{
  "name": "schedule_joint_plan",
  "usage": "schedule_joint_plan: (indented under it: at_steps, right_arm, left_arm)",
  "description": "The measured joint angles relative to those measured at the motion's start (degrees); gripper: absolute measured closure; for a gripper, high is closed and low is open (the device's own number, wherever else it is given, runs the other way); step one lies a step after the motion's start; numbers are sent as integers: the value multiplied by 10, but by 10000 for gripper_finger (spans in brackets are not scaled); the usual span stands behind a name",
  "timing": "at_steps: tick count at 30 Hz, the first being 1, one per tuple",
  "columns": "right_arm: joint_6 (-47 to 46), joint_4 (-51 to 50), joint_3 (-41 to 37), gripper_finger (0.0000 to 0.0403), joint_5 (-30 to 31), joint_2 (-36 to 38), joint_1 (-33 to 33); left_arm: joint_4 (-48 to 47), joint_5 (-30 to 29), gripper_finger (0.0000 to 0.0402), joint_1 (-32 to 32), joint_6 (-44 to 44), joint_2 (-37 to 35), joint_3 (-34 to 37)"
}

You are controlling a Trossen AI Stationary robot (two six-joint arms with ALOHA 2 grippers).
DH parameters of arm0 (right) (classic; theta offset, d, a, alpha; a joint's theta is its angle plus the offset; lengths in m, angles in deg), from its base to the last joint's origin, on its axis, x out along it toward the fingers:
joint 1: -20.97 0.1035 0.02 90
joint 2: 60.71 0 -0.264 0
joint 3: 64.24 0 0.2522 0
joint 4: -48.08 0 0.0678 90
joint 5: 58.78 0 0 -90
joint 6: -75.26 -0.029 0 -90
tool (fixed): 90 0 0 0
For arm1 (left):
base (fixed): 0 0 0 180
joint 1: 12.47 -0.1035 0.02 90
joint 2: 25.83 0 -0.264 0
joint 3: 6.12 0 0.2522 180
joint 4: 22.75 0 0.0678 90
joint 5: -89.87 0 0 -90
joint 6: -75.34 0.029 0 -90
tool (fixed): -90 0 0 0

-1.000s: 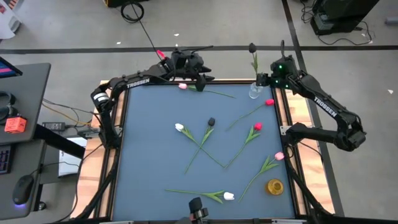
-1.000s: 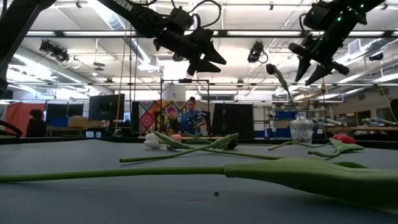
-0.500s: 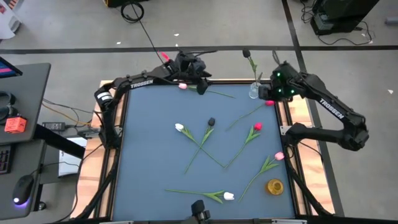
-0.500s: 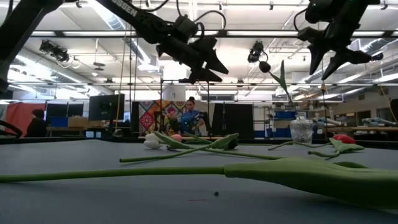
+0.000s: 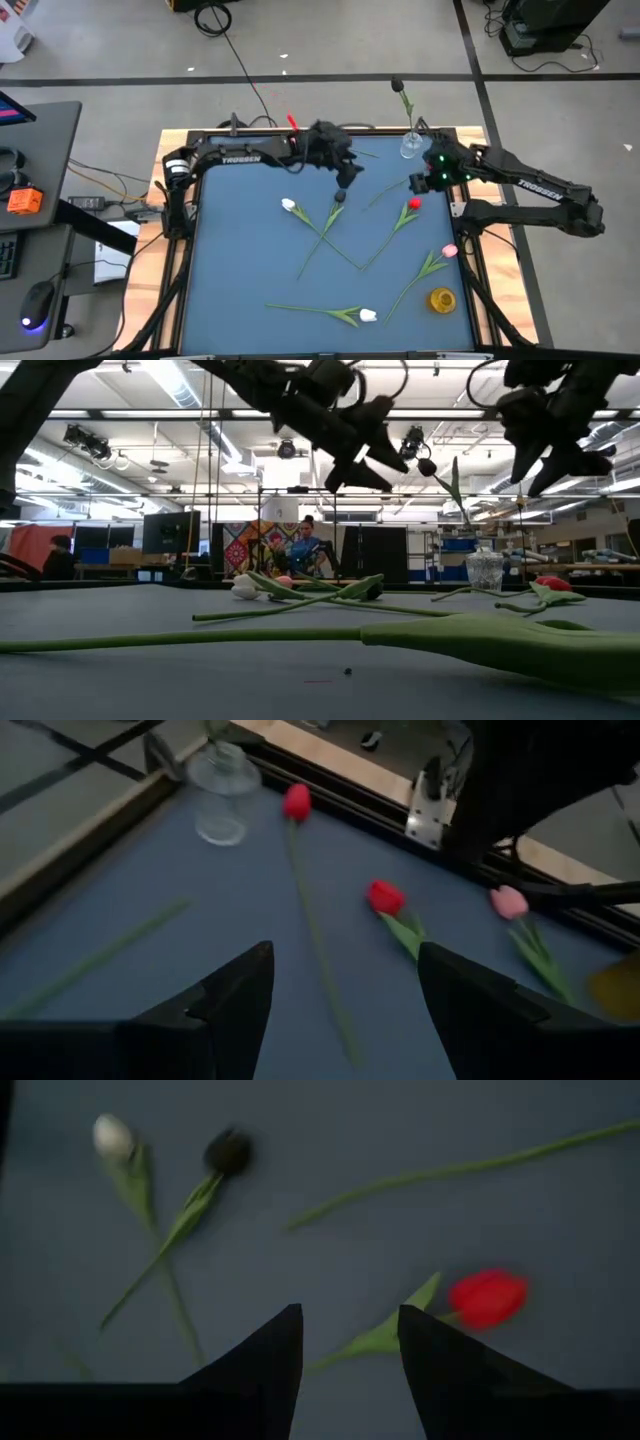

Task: Sort flowers into vase by color
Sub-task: Put the black flower into the transparent vase

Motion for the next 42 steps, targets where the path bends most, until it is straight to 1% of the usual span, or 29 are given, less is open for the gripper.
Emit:
schedule_joint_plan:
  at_steps: [3, 5, 9, 11, 13, 15, 18, 20, 23, 28, 31, 38, 42]
  right_arm:
    - [-20, -1, -18, 229, 7, 28, 45]
    - [-35, 2, -29, 229, 16, 47, 72]
    - [-54, 13, -47, 229, 38, 72, 119]
    - [-56, 32, -54, 229, 42, 79, 136]
    - [-58, 56, -62, 229, 42, 79, 150]
    - [-67, 83, -70, 229, 41, 78, 163]
    - [-89, 120, -82, 229, 44, 74, 185]
    - [-112, 130, -86, 229, 56, 70, 203]
    - [-152, 140, -87, 229, 86, 67, 233]
    - [-211, 143, -87, 229, 100, 66, 276]
    - [-230, 143, -87, 229, 116, 65, 296]
    - [-251, 142, -87, 229, 121, 57, 305]
    - [-263, 142, -87, 229, 117, 52, 305]
  left_arm:
    - [-13, -41, 147, 38, -46, 0, 0]
    - [-43, -74, 148, 61, -83, 0, 0]
    - [-156, -141, 155, 97, -143, 1, 0]
    - [-206, -152, 162, 108, -181, 6, 0]
    - [-249, -152, 170, 114, -211, 10, 0]
    - [-251, -152, 176, 118, -231, 16, 0]
    - [-257, -142, 179, 118, -238, 25, 0]
    - [-250, -124, 179, 118, -241, 36, -1]
    - [-248, -112, 179, 118, -242, 56, 0]
    - [-251, -92, 179, 112, -243, 85, 0]
    - [-255, -91, 179, 106, -242, 95, 0]
    - [-270, -103, 181, 102, -257, 96, 0]
    - [-301, -79, 184, 109, -291, 96, 0]
